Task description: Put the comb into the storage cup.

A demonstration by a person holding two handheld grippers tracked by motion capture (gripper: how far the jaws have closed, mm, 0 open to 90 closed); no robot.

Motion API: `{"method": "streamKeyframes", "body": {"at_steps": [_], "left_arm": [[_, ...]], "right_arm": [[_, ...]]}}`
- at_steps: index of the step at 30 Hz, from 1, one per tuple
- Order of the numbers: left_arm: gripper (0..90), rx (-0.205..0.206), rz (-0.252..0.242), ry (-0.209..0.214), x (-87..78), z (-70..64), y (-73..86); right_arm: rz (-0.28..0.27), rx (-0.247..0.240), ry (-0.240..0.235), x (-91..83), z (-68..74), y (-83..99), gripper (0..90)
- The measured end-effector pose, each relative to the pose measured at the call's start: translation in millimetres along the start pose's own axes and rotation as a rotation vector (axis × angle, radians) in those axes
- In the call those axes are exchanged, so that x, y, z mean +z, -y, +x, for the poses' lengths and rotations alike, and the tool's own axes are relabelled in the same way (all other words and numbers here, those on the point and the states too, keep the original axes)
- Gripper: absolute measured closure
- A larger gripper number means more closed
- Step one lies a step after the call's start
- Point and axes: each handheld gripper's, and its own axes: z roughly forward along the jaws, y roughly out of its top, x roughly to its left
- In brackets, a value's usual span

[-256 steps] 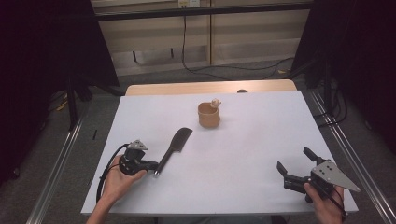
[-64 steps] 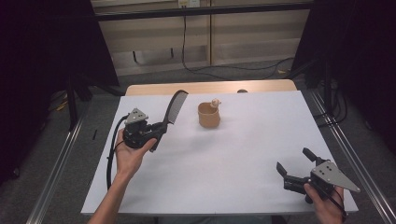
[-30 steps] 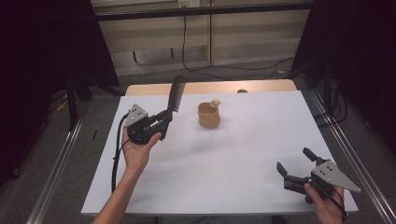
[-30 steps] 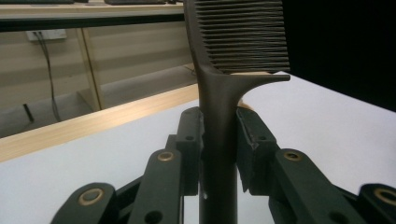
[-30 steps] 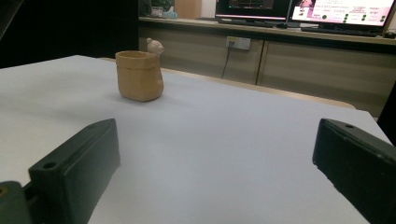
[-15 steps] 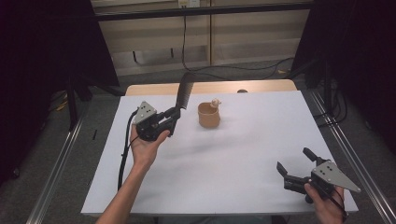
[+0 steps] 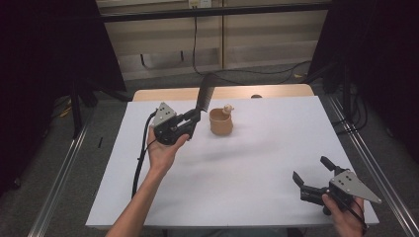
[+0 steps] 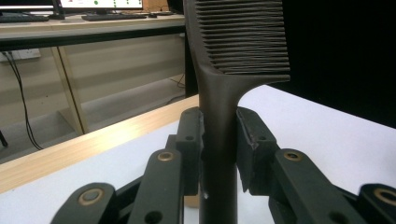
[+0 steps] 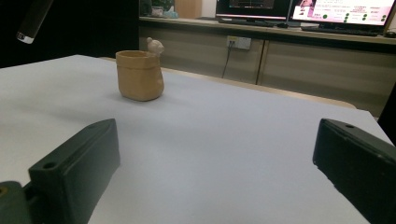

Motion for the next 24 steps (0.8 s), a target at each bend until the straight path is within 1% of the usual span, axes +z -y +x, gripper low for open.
{"method": "streamKeyframes", "body": {"at_steps": [2,7,9,10,13,15,18,19,21,23,24], "left_arm": [[72.7,0.006,0.001,-0.009,3.1,0.1,-1.2],[72.7,-0.008,-0.011,-0.013,11.0,1.7,-1.4],[72.7,-0.002,-0.013,-0.019,14.3,3.0,-1.3],[72.7,-0.014,-0.015,-0.019,15.9,2.8,-1.0],[72.7,-0.006,-0.018,-0.025,20.0,3.9,-1.8],[72.7,-0.018,-0.023,-0.025,22.3,3.9,-2.8],[72.7,-0.021,-0.029,-0.023,26.4,3.3,-4.7],[72.7,-0.014,-0.029,-0.022,27.8,3.3,-5.7],[72.8,-0.015,-0.031,-0.021,31.0,2.1,-6.9],[72.7,-0.003,-0.030,-0.022,34.0,2.0,-7.8],[72.7,-0.004,-0.030,-0.022,35.4,1.8,-7.9]], "right_arm": [[0.000,0.000,0.002,-0.1,-0.2,0.0,0.1],[-0.002,-0.002,0.000,-0.2,-0.2,-0.1,0.2],[-0.002,-0.001,0.002,-0.2,-0.3,-0.1,0.1],[-0.002,-0.001,0.003,-0.3,-0.2,-0.1,0.2],[-0.002,-0.002,0.003,-0.4,-0.3,-0.1,0.1],[-0.002,-0.001,0.004,-0.4,-0.3,-0.1,0.1],[-0.001,-0.002,0.003,-0.4,-0.2,0.0,0.2],[-0.002,-0.002,0.002,-0.4,-0.2,-0.1,0.2],[-0.001,-0.003,0.002,-0.4,-0.2,0.0,0.2],[-0.001,-0.003,0.003,-0.5,-0.3,-0.1,0.2],[-0.003,-0.002,0.003,-0.6,-0.2,-0.1,0.2]]}}
